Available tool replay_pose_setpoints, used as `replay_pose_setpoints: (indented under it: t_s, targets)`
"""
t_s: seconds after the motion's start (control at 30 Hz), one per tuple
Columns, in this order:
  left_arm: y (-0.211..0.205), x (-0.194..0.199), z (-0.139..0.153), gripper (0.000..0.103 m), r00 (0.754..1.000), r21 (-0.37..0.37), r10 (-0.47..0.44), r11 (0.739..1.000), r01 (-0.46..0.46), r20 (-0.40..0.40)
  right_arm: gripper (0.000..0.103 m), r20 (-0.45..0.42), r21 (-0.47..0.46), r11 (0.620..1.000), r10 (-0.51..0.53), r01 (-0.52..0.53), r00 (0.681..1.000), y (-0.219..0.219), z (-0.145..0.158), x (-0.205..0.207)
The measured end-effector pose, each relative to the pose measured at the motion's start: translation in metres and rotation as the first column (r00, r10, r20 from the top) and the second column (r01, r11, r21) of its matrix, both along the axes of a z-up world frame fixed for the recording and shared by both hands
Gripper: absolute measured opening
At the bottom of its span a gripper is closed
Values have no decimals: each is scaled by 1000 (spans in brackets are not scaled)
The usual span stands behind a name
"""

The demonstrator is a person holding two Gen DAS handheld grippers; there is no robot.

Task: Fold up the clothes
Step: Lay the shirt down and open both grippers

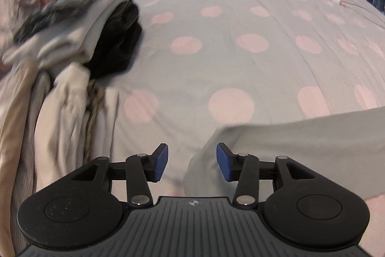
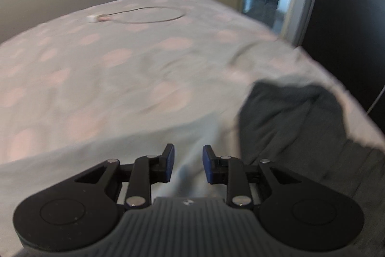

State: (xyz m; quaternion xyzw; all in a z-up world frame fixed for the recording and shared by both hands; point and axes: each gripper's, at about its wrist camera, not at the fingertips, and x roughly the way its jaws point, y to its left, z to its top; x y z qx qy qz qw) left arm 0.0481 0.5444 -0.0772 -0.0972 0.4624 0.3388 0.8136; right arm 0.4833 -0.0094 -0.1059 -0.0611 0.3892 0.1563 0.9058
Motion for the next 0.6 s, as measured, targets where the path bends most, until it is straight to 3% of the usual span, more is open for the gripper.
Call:
replay_pose_setpoints:
  t_s: [0.17,0.3,0.37,0.47,0.57,0.6]
  targets:
    - [6,-25,-23,58,996,-51,87,995,-86,16,33,-58,124,990,78,-71,995,16,-14,-58]
    - [20,-33,-54,58,967,-172,223,965,-200,127,34,-68,193,977,104,-90,992,28,-26,-97]
    - [17,-28,-62,60,954,-169,252,960,-225,164,35,-71,226,971,101,-83,992,32,-30,-109]
    - [4,-13,-67,58,958,-102,223,973,-208,181,39,-52,245,966,95,-79,994,40,-36,-126]
    - [-7,-4,-69,37,957,-75,197,980,-185,212,40,-7,191,976,111,-107,994,51,-46,-138]
    - [-10,-2,-69,23,958,-61,185,983,-176,218,40,1,166,979,119,-117,993,55,-50,-142]
